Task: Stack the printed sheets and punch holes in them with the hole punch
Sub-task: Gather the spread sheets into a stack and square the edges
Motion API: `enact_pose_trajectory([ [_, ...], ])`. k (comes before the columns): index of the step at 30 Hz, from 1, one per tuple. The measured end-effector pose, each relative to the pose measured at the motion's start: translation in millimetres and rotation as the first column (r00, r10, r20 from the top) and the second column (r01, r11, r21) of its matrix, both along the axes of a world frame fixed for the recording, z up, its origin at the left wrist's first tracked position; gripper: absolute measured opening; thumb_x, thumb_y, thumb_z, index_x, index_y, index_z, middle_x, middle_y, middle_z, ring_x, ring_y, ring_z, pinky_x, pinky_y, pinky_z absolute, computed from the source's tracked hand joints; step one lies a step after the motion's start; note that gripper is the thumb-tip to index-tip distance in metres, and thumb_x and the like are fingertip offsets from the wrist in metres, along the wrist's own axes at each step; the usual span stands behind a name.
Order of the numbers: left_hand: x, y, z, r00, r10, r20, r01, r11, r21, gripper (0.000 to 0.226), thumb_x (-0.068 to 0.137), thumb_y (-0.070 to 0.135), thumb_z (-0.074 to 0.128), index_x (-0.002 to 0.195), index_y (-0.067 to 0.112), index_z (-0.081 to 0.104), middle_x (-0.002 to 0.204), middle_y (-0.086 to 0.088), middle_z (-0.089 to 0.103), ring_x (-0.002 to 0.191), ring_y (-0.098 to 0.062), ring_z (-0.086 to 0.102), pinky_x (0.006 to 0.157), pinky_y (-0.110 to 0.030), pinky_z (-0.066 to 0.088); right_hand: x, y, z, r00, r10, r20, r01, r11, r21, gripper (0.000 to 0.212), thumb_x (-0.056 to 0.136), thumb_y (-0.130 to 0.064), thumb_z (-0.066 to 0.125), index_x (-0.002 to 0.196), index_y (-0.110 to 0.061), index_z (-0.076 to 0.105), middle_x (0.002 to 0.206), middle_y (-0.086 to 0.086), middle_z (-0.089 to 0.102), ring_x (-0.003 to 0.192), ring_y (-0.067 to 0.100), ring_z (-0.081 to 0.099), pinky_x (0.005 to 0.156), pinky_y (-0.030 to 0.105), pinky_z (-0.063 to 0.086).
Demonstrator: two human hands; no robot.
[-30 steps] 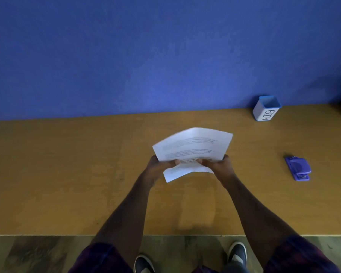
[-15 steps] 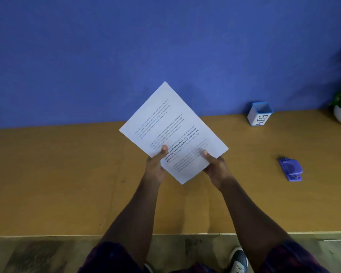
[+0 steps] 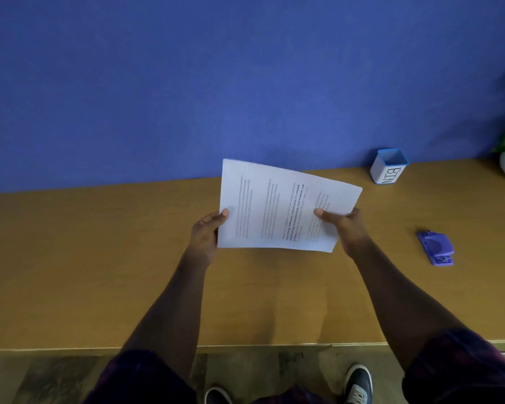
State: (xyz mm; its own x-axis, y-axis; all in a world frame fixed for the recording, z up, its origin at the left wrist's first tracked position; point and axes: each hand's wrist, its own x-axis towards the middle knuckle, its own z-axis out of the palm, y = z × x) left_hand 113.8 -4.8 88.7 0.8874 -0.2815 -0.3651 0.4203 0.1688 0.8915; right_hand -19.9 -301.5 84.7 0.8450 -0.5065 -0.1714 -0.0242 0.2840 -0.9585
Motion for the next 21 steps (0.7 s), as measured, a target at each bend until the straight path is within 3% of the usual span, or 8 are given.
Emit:
enact_pose_trajectory([
  [3,-2.3,1.9,1.0,0.981,-0.185,0.056,0.168,0.959,0.227,0.02,0.086,0.016,0.08,0.104,0.008,0.077,0.101,-0.006,0.08,0.103,-0.034,0.075,0.075,-0.035,0.063,-2.8,-5.0,-1.7,0.999,0.024,-0.049,-0.028,0.997,-0.072,0.029,0.083,0.0,0.079,0.112,0.001,0.074,0.11,0.013,0.078,0.101,0.037,0.075,0.088,0.052,0.061],
  [7,-9.8,-6.6,-2.2,0.916,-0.357,0.181,0.297,0.909,0.292,0.043,0.077,0.006,0.087,0.117,0.009,0.072,0.116,-0.008,0.077,0.107,-0.025,0.074,0.083,-0.041,0.061,-8.1,2.0,-3.7,0.998,0.048,-0.035,-0.051,0.994,-0.096,0.02,0.085,0.001,0.078,0.103,-0.007,0.076,0.102,0.009,0.08,0.096,0.033,0.077,0.082,0.045,0.064],
  [10,-13.7,-14.9,-2.5,0.922,-0.303,0.24,0.235,0.932,0.275,0.042,0.076,-0.001,0.086,0.113,0.011,0.072,0.117,-0.012,0.075,0.107,-0.026,0.073,0.086,-0.042,0.061,-13.2,3.8,-6.9,0.999,0.038,0.004,-0.038,0.993,-0.115,0.022,0.086,-0.002,0.078,0.106,-0.009,0.076,0.106,0.008,0.08,0.097,0.028,0.077,0.083,0.044,0.063],
  [13,-15.4,-17.0,-11.9,0.953,-0.21,0.218,0.13,0.935,0.33,0.033,0.072,0.005,0.091,0.098,0.019,0.076,0.111,-0.01,0.077,0.103,-0.026,0.074,0.089,-0.046,0.061,-23.3,0.1,-16.6,0.998,0.067,0.005,-0.065,0.986,-0.152,0.024,0.086,-0.004,0.079,0.109,-0.008,0.075,0.111,0.012,0.078,0.102,0.031,0.075,0.086,0.047,0.061],
  [15,-18.3,-12.3,-25.1,0.962,-0.216,0.167,0.122,0.886,0.447,0.035,0.062,0.021,0.095,0.092,0.02,0.078,0.105,-0.006,0.079,0.1,-0.025,0.075,0.09,-0.048,0.061,-32.7,-5.2,-32.9,0.993,0.088,-0.082,-0.103,0.973,-0.204,0.025,0.084,-0.009,0.082,0.108,-0.008,0.076,0.109,0.012,0.078,0.102,0.032,0.075,0.088,0.054,0.06],
  [17,-26.7,-5.4,-39.1,0.963,-0.245,0.113,0.142,0.816,0.56,0.034,0.059,0.023,0.095,0.088,0.023,0.076,0.102,-0.003,0.079,0.099,-0.025,0.075,0.09,-0.049,0.061,-43.2,-8.3,-50.5,0.975,0.107,-0.193,-0.162,0.941,-0.297,0.025,0.081,-0.019,0.086,0.104,-0.012,0.078,0.105,0.008,0.079,0.101,0.028,0.076,0.09,0.058,0.059],
  [19,-33.6,0.0,-49.9,0.972,-0.212,0.1,0.124,0.827,0.548,0.033,0.054,0.021,0.095,0.081,0.024,0.076,0.098,-0.003,0.079,0.096,-0.026,0.075,0.089,-0.051,0.061,-50.2,-6.5,-59.0,0.964,0.115,-0.241,-0.194,0.923,-0.333,0.025,0.079,-0.029,0.088,0.1,-0.016,0.081,0.1,0.004,0.081,0.099,0.023,0.076,0.09,0.054,0.06],
  [21,-33.7,2.4,-50.8,0.98,-0.154,0.126,0.078,0.878,0.472,0.033,0.049,0.023,0.094,0.078,0.025,0.079,0.094,-0.002,0.08,0.094,-0.027,0.076,0.088,-0.054,0.061,-50.0,-1.7,-53.3,0.977,0.085,-0.195,-0.155,0.912,-0.381,0.015,0.083,-0.026,0.085,0.094,-0.017,0.082,0.091,0.004,0.081,0.09,0.018,0.076,0.079,0.041,0.058],
])
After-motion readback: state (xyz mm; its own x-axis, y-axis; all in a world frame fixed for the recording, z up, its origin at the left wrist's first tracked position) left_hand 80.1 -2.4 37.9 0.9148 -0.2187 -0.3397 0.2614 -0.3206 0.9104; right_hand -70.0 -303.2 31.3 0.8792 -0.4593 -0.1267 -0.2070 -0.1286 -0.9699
